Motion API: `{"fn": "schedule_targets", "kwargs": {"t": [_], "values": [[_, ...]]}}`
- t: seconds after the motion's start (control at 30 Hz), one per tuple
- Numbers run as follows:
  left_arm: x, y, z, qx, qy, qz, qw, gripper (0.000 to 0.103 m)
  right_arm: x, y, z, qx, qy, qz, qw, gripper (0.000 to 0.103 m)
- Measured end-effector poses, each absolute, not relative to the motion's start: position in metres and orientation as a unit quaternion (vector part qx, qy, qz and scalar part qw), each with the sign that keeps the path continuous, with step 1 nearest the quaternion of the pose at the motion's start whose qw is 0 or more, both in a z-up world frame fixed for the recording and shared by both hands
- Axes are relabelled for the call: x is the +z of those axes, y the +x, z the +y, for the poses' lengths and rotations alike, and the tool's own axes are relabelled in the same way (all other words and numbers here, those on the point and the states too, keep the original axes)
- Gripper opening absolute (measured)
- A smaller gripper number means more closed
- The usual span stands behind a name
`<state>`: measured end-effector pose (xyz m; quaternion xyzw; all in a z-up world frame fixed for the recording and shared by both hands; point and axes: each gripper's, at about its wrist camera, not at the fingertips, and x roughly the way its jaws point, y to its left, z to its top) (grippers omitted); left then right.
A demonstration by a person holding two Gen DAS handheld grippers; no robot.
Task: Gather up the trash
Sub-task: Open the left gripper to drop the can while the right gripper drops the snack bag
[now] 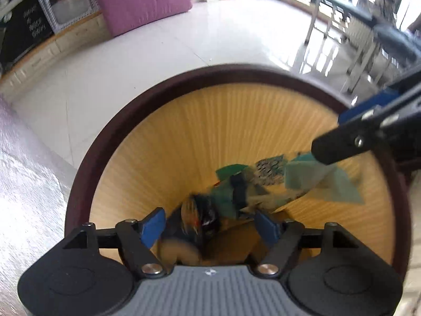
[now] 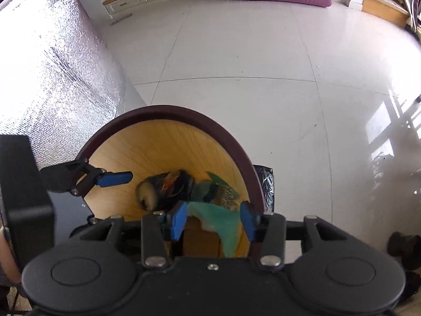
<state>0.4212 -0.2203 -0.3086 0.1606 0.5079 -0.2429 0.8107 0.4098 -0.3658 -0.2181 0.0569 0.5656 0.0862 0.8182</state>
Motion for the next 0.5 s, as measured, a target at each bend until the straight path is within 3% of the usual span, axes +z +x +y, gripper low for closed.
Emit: {"fn": "schedule_targets", "kwargs": {"t": [0.5], "values": [[-0.275,0.411,-0.205,-0.221,0.101,0.531,0.812,0.075,-0.201,0.395,-0.378,0.090,0.094,0.557,0.821,0.042]]}}
